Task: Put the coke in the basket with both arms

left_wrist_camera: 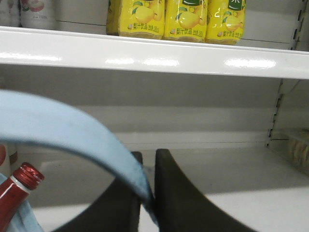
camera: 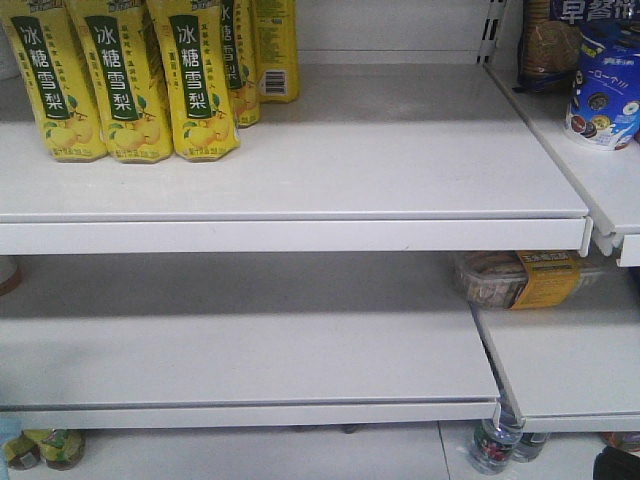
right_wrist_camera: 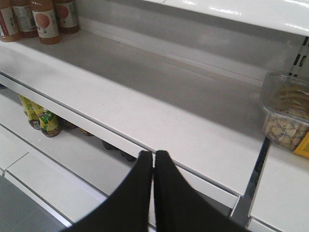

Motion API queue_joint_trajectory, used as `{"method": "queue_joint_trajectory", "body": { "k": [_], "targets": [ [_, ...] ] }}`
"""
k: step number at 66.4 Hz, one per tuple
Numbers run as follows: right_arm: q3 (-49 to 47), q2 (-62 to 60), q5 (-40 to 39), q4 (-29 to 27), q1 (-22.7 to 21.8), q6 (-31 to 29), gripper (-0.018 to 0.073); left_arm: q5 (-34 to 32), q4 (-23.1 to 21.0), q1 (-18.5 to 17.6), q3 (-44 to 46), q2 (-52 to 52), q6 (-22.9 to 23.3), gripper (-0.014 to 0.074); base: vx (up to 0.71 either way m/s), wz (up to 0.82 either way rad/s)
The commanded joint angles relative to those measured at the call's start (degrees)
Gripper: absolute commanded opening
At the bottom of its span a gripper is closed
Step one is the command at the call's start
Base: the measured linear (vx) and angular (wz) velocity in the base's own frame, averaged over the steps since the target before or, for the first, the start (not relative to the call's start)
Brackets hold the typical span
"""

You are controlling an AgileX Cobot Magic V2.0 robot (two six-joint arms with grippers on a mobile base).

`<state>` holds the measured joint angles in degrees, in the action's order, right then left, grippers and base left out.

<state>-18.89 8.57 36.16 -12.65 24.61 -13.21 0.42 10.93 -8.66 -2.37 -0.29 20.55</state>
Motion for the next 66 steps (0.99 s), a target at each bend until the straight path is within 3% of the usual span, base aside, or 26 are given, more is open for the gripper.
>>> {"method": "queue_joint_trajectory", "body": {
  "k": [1, 14, 25, 40, 46, 56, 66],
  "targets": [
    [-1.49, 0.7, -4.01, -0.29, 0.0, -0.12, -0.0004, -9.18, 2.98, 0.03, 0.43, -1.23, -2.98, -0.0006, 0.0, 0.0],
    [-1.49, 0.7, -4.13, 0.55, 0.0, -0.12, -0.0004, -9.07, 2.98, 0.03, 0.48, -1.23, -2.98, -0.0006, 0.0, 0.0],
    [-1.44, 0.7, -3.88, 7.12, -1.2, 0.59, -0.0004, -9.07, 2.98, 0.03, 0.48, -1.23, -2.98, -0.0006, 0.0, 0.0],
    [-1.44, 0.7, -5.73, 11.25, -12.74, 9.15, -0.0004, -9.07, 2.98, 0.03, 0.48, -1.23, -2.98, -0.0006, 0.0, 0.0],
    [-1.1, -0.16, -5.53, 15.02, -14.88, 13.21, -0.0004, -9.0, 2.98, 0.03, 0.48, -1.23, -2.98, -0.0006, 0.0, 0.0],
    [6.34, -2.81, -13.92, 20.87, -14.77, 17.23, -0.0004, -9.0, 2.98, 0.03, 0.48, -1.23, -2.98, -0.0006, 0.0, 0.0],
    [14.52, -6.3, -22.89, 20.61, -14.77, 21.33, -0.0004, -9.0, 2.98, 0.03, 0.48, -1.23, -2.98, -0.0006, 0.0, 0.0]
  ]
}}
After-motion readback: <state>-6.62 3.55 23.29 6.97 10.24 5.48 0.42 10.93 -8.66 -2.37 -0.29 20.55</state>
